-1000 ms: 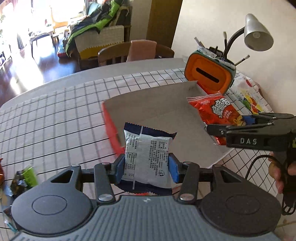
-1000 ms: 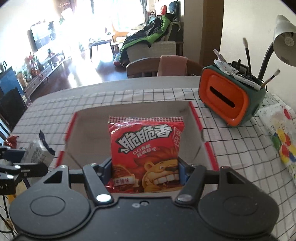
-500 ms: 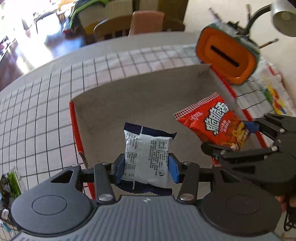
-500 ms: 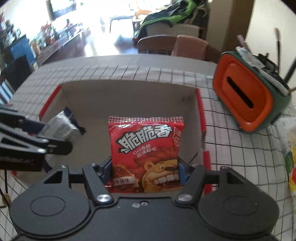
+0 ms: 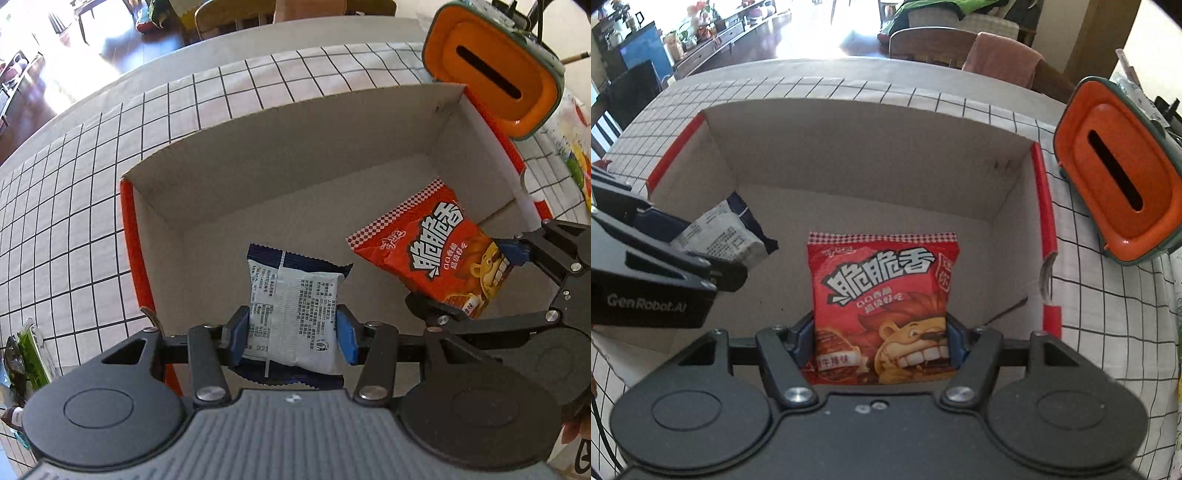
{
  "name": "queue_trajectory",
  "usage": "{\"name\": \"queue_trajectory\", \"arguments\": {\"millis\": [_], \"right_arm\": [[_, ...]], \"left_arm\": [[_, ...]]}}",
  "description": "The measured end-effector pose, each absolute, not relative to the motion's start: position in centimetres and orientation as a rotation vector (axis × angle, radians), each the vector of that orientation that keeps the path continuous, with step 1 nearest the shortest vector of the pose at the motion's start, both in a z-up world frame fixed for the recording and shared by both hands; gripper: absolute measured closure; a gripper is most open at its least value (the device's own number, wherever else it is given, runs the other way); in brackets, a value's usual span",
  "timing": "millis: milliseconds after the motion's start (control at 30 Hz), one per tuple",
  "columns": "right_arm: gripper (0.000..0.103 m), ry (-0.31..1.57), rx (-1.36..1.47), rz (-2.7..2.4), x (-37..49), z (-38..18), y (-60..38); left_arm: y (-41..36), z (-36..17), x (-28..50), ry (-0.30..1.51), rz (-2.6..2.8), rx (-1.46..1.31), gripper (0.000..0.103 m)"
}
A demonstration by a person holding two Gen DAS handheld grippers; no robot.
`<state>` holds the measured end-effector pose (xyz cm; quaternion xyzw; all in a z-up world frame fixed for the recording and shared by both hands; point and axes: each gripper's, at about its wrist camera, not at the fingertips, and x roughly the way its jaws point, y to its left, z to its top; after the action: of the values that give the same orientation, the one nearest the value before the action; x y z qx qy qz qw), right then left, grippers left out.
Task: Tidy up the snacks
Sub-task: 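Open the left gripper dropping the biscuit packet while the right releases the chip bag into the box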
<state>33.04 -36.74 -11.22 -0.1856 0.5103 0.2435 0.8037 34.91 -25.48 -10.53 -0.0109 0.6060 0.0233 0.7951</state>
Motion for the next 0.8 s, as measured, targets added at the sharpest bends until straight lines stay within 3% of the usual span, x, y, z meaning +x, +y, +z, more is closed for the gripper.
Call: {"name": "queue_trajectory", "arguments": {"millis": [433, 800], "right_arm": [[0.036, 1.134, -0.379, 0.511, 33.9, -11.9, -36.7], [0.02, 1.07, -0.327, 0.501, 33.1, -10.2, -37.7]], "left_arm": [[-26.6, -11.3, 36.0, 1.318, 0.048, 0.041, 0.055], [-25.4, -8.6, 32.8, 1.201, 0.012, -0.019, 0.054]]}}
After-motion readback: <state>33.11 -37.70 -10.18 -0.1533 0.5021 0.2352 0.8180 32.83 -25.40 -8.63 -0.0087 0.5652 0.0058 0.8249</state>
